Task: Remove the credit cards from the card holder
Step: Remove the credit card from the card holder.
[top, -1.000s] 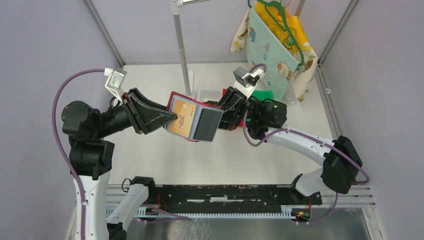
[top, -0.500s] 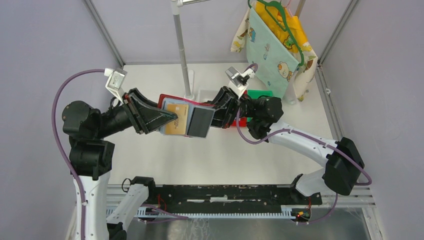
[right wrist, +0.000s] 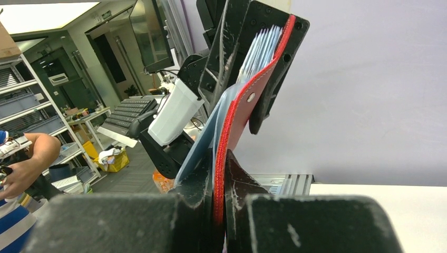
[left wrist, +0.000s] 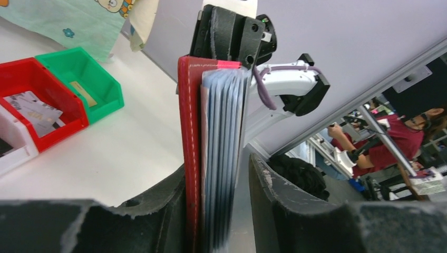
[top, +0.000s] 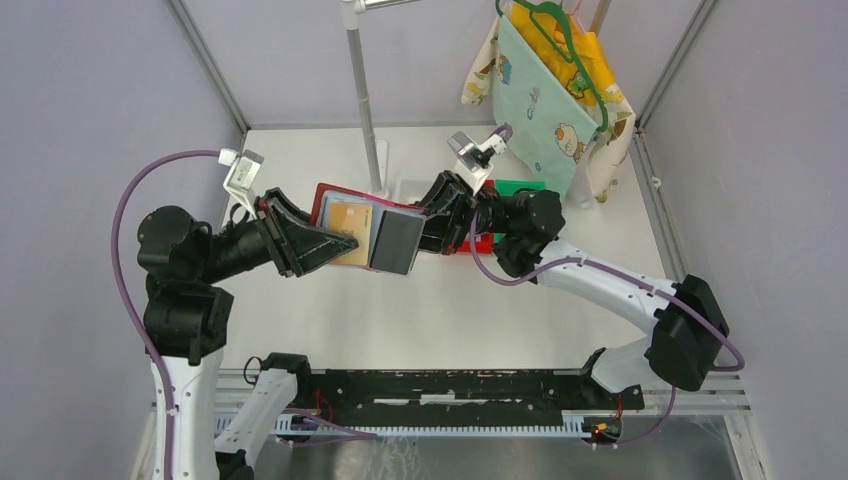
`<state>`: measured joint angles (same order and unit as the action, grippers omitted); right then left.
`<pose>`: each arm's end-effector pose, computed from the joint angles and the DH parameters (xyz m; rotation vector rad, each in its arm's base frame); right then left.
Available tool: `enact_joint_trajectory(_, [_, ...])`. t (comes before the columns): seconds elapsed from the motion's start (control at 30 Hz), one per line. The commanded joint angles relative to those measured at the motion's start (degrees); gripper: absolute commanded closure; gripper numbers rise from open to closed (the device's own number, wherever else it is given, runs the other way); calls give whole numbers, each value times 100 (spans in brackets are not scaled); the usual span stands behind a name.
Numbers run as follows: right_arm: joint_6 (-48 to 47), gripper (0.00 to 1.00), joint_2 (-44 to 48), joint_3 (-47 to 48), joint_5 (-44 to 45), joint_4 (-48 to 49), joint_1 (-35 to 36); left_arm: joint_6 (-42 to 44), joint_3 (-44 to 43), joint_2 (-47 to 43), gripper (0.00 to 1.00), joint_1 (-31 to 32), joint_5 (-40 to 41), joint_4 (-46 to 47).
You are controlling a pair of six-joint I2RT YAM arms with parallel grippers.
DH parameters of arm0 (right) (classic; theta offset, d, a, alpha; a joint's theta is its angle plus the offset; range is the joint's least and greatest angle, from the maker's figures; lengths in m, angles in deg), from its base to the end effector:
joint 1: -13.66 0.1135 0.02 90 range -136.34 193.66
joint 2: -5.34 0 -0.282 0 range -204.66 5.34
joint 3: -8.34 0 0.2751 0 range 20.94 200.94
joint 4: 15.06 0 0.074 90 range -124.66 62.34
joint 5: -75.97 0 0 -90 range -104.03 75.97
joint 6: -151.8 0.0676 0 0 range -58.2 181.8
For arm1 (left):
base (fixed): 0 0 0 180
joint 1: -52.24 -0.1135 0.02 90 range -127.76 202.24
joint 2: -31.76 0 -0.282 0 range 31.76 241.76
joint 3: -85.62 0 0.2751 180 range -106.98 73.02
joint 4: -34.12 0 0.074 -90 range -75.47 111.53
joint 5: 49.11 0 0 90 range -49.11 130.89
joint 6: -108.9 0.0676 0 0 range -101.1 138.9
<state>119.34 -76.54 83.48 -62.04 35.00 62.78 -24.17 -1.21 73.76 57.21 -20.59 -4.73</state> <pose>0.1846 0.2900 0.4422 -0.8869 0.9956 1.9715 0.1057 -0.0688 0.5072 0.4245 1.6553 -1.4191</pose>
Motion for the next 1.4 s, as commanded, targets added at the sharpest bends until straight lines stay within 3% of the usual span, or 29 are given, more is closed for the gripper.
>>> enact_joint_trajectory(0.0, [-41, 100, 267, 257, 169, 388, -8, 935, -76, 31, 58, 17, 156, -483])
enact_joint_trajectory(0.27, [-107, 98, 346, -4, 147, 348, -19, 888, -399, 227, 79, 17, -32, -318])
enact_joint_trajectory(0.53, [-224, 57, 588, -426, 177, 2, -356, 1254, -451, 271, 91, 12, -159, -469])
enact_joint_trajectory(0.63, [-674, 47, 847, -505, 225, -876, -626, 1554, -526, 301, 93, 14, -57, -635])
enact_joint_trajectory(0.9, [-2916, 23, 1739, -54, 1130, -4413, -1157, 2433, -421, 410, 98, 19, 524, -1095])
enact_joint_trajectory(1.1, [-2876, 19, 2100, -10, 1347, -4672, -1279, 2806, -314, 672, 98, 20, 755, -1531])
enact_joint_trajectory(1.37, [-1869, 24, 2036, -161, 942, -3660, -1280, 2932, -248, 780, 98, 13, 984, -1617])
